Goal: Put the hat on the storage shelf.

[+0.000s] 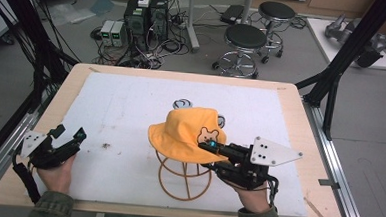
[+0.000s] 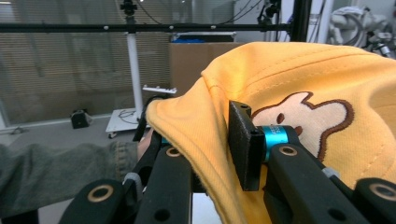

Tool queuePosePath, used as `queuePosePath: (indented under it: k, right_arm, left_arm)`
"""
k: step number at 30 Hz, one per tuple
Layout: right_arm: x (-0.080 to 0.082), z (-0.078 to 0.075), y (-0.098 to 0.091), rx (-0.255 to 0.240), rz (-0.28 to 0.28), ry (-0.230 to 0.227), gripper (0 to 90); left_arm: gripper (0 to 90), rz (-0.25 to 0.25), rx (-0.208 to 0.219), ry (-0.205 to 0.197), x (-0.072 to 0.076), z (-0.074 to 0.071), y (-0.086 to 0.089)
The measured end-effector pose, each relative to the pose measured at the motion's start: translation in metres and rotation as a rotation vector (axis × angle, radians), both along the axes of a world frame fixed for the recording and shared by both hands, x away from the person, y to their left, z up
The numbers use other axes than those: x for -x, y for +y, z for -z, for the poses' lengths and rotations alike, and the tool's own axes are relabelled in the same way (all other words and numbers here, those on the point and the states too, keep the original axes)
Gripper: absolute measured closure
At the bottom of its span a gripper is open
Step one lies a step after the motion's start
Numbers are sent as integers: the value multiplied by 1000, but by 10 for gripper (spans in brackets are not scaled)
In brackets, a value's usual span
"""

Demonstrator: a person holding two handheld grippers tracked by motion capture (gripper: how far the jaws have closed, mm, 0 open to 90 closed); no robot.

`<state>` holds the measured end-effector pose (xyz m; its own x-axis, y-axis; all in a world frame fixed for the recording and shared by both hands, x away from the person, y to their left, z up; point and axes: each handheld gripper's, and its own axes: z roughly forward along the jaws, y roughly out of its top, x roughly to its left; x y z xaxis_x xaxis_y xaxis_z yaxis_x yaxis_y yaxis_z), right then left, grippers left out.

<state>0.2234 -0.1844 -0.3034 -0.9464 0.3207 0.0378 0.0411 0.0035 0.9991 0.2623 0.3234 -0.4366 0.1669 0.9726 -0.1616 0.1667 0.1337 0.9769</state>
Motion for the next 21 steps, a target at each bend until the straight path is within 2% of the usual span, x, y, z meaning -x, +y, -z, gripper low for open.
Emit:
queuePosePath:
  k: [6,11,13,18,20,21]
  right_arm:
    - [5,0,0,23,-45,-29,768]
    - [3,0,0,25,-26,-37,745]
    - [3,0,-1,23,-35,-32,727]
    - [6,0,2,18,-20,-42,617]
    - [10,0,4,24,16,-66,563]
    - [11,0,5,30,25,-76,484]
  left_arm:
    - [256,2,-2,4,0,0,0]
    - [256,1,2,2,0,0,0]
    - [256,1,2,3,0,0,1]
    - [256,-2,8,2,0,0,1]
    - [256,-2,9,2,0,0,1]
    - [256,-3,10,2,0,0,1]
